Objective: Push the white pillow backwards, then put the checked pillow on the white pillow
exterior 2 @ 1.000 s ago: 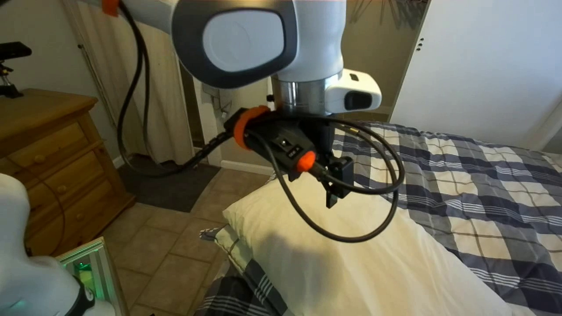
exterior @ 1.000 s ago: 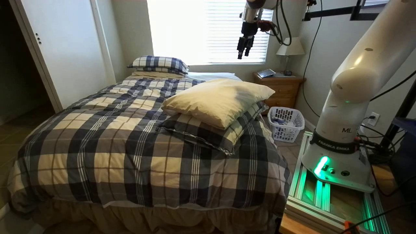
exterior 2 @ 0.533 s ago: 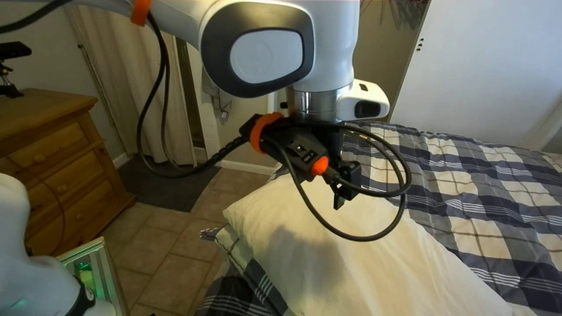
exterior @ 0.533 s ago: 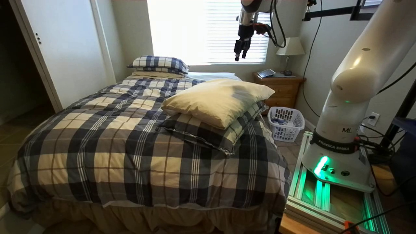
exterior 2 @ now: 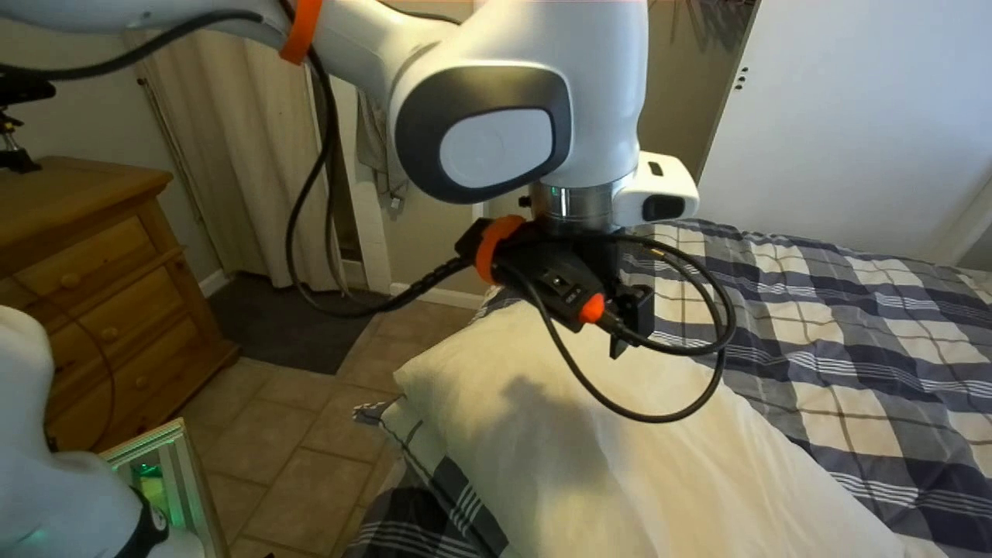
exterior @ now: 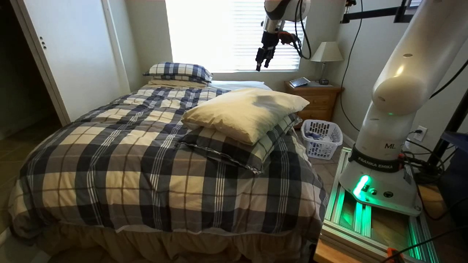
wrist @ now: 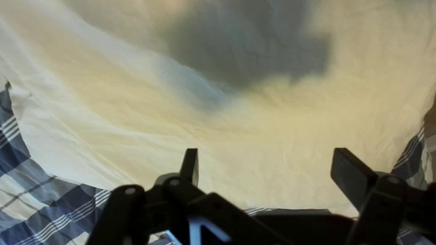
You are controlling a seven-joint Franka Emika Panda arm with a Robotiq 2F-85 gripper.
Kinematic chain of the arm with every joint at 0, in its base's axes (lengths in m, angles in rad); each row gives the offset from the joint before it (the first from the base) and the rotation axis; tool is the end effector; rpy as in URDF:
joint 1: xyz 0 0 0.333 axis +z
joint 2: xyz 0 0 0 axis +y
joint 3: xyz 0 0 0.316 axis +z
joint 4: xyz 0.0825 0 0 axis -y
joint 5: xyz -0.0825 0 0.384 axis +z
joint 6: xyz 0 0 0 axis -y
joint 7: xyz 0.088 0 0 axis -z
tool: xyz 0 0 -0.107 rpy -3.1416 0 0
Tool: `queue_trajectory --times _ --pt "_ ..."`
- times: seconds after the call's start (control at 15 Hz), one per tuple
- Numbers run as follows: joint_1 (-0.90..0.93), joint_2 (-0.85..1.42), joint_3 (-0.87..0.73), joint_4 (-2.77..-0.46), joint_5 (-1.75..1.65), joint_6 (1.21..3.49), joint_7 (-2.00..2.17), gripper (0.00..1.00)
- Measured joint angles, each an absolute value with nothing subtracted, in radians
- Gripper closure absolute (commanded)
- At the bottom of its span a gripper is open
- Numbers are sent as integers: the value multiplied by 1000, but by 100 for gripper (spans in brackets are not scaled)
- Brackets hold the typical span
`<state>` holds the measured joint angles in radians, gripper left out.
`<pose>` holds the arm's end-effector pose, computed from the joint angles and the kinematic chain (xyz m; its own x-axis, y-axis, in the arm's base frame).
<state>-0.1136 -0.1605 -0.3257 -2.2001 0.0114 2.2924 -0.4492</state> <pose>0.4721 -0.2272 0.4721 0.9698 0.0072 0.2440 -0.0051 -0.9988 0.0496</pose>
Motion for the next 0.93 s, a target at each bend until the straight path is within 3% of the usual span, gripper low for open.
queue_trajectory --times 0.93 --pt "-190 207 -229 -2036 249 2375 -599 0"
